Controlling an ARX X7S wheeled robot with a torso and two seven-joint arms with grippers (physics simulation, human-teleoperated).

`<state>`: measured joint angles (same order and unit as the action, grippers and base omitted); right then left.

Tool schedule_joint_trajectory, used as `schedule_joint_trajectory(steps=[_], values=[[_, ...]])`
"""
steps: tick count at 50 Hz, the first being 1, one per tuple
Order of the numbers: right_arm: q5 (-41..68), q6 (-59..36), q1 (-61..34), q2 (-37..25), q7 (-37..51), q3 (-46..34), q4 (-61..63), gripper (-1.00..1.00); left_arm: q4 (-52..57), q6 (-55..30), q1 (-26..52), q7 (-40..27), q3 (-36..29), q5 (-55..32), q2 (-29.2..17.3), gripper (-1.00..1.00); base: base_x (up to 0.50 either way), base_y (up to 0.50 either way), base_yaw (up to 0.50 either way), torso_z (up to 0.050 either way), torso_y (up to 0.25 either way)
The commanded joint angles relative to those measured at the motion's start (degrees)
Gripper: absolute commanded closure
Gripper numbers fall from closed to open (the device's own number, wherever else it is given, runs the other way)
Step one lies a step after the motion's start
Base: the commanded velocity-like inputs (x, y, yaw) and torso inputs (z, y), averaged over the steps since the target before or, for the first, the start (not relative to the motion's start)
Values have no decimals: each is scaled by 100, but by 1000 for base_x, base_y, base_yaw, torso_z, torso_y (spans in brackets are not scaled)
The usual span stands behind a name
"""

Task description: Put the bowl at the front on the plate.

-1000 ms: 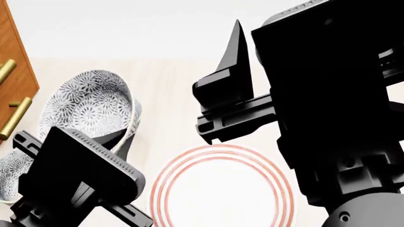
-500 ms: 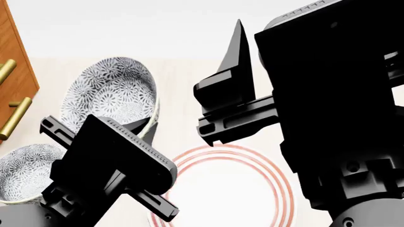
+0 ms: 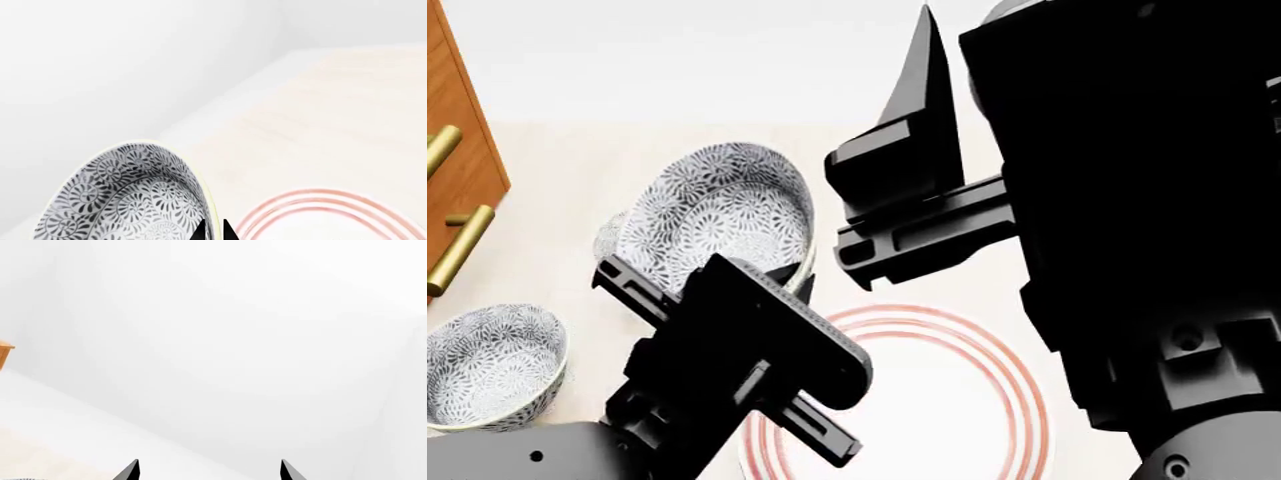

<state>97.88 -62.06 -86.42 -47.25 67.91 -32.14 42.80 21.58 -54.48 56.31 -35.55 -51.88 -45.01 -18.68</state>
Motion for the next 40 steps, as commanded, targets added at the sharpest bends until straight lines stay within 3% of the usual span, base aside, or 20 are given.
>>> schedule_joint_trajectory(steps=[1, 40], values=[[103, -56, -289, 56, 11, -15, -45, -100, -622, 322, -16, 139, -262, 430, 274, 100, 0, 0, 0, 0, 0], [-56, -215, -907, 306, -400, -110, -341, -100, -1877, 997, -136, 441, -985, 1014, 1056, 100, 0, 0, 0, 0, 1]])
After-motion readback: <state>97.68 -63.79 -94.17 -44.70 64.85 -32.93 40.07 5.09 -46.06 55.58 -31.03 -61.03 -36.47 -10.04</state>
